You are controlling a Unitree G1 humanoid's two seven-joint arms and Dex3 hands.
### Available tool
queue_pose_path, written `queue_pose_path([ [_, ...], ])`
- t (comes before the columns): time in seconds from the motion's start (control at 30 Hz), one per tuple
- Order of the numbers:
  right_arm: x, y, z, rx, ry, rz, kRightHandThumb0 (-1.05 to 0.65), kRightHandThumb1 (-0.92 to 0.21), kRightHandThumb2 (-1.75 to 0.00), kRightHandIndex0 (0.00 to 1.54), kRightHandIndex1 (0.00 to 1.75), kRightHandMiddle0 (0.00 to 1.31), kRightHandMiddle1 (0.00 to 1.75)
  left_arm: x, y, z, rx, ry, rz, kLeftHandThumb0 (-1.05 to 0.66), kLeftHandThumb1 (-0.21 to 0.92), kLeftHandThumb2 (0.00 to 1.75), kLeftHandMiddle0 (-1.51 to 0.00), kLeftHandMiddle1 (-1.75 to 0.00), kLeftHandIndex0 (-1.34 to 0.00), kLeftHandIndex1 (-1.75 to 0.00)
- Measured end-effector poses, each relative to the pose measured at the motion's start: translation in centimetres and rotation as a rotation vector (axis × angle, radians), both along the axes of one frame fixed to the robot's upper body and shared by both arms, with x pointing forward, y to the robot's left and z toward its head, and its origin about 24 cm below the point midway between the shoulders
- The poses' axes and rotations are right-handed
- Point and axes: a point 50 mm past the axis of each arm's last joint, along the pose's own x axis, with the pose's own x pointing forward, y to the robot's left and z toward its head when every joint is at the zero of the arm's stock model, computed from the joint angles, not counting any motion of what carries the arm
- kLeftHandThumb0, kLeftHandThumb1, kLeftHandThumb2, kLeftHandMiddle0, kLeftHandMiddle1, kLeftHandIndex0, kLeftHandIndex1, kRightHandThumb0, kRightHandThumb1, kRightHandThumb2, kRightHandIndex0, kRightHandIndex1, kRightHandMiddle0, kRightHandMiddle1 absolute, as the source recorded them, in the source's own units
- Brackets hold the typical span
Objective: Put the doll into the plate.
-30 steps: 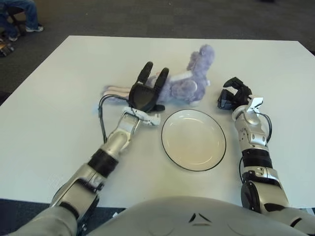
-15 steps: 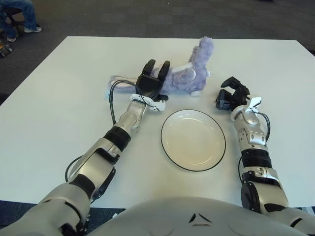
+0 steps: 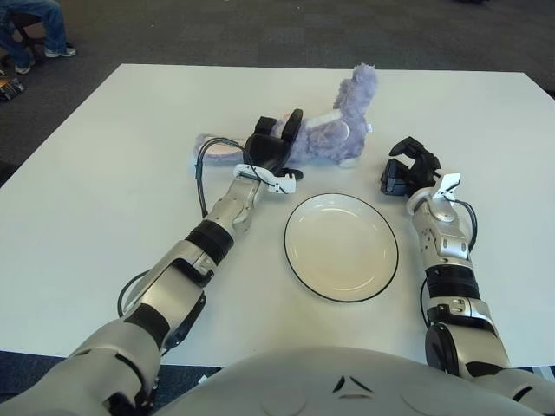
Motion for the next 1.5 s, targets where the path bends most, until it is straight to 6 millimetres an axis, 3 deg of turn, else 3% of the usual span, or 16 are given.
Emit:
queue_pose_path([
  [0.27, 0.0, 0.1, 0.0, -0.001, -0.002, 0.005, -0.01, 0.02, -1.7, 0.86, 1.73, 0.64, 1.75, 0.4, 0.0, 0.9, -0.026, 0.096, -0.024, -1.05, 0.9, 0.16, 0.0, -1.59, 0.0, -0.4],
  [0.43, 0.0, 0.0, 0.0, -0.003, 0.0, 0.005, -0.01, 0.02, -1.7, 0.87, 1.73, 0.64, 1.75, 1.0, 0.2, 1.0, -0.034, 0.184, -0.04, -1.02, 0.86, 0.13, 0.0, -1.69, 0.0, -0.51],
  [0.57, 0.0, 0.1, 0.0, -0.003, 0.001, 0.009, -0.01, 0.03, -1.71, 0.87, 1.73, 0.65, 1.75, 1.8, 0.2, 1.3, -0.036, 0.231, -0.05, -0.89, 0.81, 0.11, 0.0, -1.73, 0.0, -0.62],
  [0.63, 0.0, 0.1, 0.0, -0.003, 0.001, 0.011, -0.01, 0.03, -1.71, 0.87, 1.73, 0.65, 1.75, 2.1, 0.3, 1.5, -0.04, 0.25, -0.05, -0.8, 0.73, 0.24, -0.01, -1.74, 0.0, -0.68],
  [0.7, -0.1, 0.1, 0.0, -0.003, 0.0, 0.014, -0.01, 0.03, -1.71, 0.87, 1.73, 0.65, 1.75, 2.4, 0.3, 1.6, -0.041, 0.262, -0.05, -0.72, 0.55, 0.57, -0.04, -1.74, 0.0, -0.75],
  [0.8, -0.1, 0.1, 0.0, -0.003, -0.001, 0.014, -0.01, 0.03, -1.71, 0.87, 1.73, 0.65, 1.75, 2.7, 0.2, 1.6, -0.047, 0.273, -0.046, -0.64, 0.44, 0.8, -0.27, -1.75, 0.0, -0.91],
  [0.97, -0.1, 0.1, 0.0, -0.004, -0.001, 0.015, -0.01, 0.03, -1.71, 0.87, 1.72, 0.65, 1.75, 2.8, 0.3, 1.5, -0.078, 0.245, -0.034, -0.5, 0.33, 1.0, -0.48, -1.75, 0.0, -1.04],
  [1.0, -0.1, 0.1, 0.0, -0.004, -0.001, 0.015, -0.01, 0.03, -1.71, 0.87, 1.72, 0.65, 1.75, 2.8, 0.3, 1.4, -0.085, 0.238, -0.031, -0.16, 0.35, 1.08, -0.51, -1.74, 0.0, -1.07],
  [1.1, -0.1, 0.1, 0.1, -0.004, 0.0, 0.016, -0.01, 0.03, -1.71, 0.88, 1.72, 0.65, 1.75, 2.8, 0.3, 1.1, -0.114, 0.208, -0.02, 0.24, 0.36, 1.18, -0.55, -1.73, 0.0, -1.12],
  [1.17, -0.2, 0.1, 0.1, -0.004, 0.001, 0.016, -0.01, 0.03, -1.71, 0.88, 1.72, 0.65, 1.75, 2.7, 0.3, 0.7, -0.133, 0.19, -0.011, 0.34, 0.36, 1.2, -0.56, -1.72, 0.0, -1.15],
  [1.5, -0.3, 0.1, 0.0, -0.004, 0.002, 0.027, -0.01, 0.03, -1.71, 0.87, 1.72, 0.65, 1.75, 2.7, 0.1, -0.8, -0.18, 0.093, 0.05, 0.44, 0.37, 1.15, -0.63, -1.62, 0.0, -1.34],
])
